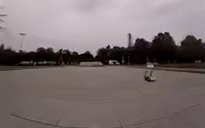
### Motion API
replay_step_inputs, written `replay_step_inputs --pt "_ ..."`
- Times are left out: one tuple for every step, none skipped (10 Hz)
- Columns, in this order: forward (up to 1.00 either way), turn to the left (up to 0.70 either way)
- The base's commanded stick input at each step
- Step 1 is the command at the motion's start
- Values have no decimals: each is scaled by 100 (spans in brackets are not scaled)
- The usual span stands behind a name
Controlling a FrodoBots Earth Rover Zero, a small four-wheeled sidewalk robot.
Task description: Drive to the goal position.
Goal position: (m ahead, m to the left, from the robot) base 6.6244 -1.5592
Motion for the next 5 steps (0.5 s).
replay_step_inputs --pt "100 0" --pt "100 0" --pt "100 -11" --pt "100 -27" --pt "100 -27"
